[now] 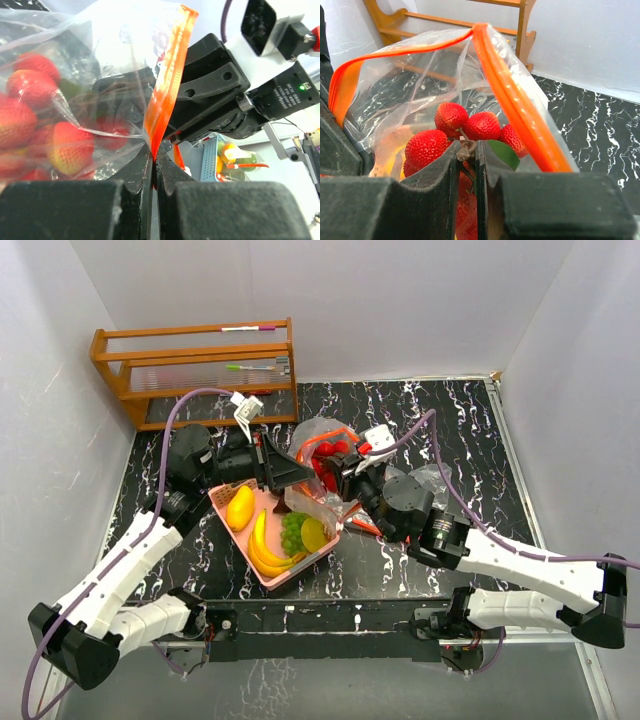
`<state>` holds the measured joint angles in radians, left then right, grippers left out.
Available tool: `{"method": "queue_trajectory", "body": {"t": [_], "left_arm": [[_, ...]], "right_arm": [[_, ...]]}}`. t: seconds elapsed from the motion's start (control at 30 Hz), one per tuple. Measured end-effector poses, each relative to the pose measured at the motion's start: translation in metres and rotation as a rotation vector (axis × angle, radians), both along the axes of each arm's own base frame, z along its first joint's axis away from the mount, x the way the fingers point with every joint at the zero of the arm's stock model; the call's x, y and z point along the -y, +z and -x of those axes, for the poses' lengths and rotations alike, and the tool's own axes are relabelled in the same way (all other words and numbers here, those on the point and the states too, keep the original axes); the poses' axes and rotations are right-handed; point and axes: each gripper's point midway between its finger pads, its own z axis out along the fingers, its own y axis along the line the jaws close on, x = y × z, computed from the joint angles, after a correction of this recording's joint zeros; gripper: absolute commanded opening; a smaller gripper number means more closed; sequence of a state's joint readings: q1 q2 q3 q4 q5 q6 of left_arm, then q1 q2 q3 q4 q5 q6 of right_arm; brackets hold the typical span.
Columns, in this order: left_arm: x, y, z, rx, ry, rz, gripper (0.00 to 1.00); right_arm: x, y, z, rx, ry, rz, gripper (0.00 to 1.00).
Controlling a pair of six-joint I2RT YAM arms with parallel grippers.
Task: Place the food in the zip-top bag and seal the zipper
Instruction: Place the fake fruit in the zipper food storage bag.
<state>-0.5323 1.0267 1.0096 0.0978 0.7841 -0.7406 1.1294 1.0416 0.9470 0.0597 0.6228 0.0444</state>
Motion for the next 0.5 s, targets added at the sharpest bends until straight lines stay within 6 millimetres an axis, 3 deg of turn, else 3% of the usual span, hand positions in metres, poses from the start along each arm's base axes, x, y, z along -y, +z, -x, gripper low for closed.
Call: {"method": "queue_trajectory", "body": {"t": [0.13, 0.27, 0.5], "left_arm": [[0.004, 0.005, 0.004, -0.012, -0.037, 0.056, 0.00], [0.010, -0.011, -0.003, -0.074, -0.042, 0.054, 0.00], [0.021, -0.038, -0.020, -0.155, -0.049, 0.020, 0.00]], "right_arm": [[-0.005, -0.004, 0.000, -0.018, 0.009, -0.016, 0.41], [-0.014, -0.014, -0.004, -0.054, 0.005, 0.015, 0.60], [0.004, -0.016, -0.011, -0.074, -0.063, 0.093, 0.69]]}}
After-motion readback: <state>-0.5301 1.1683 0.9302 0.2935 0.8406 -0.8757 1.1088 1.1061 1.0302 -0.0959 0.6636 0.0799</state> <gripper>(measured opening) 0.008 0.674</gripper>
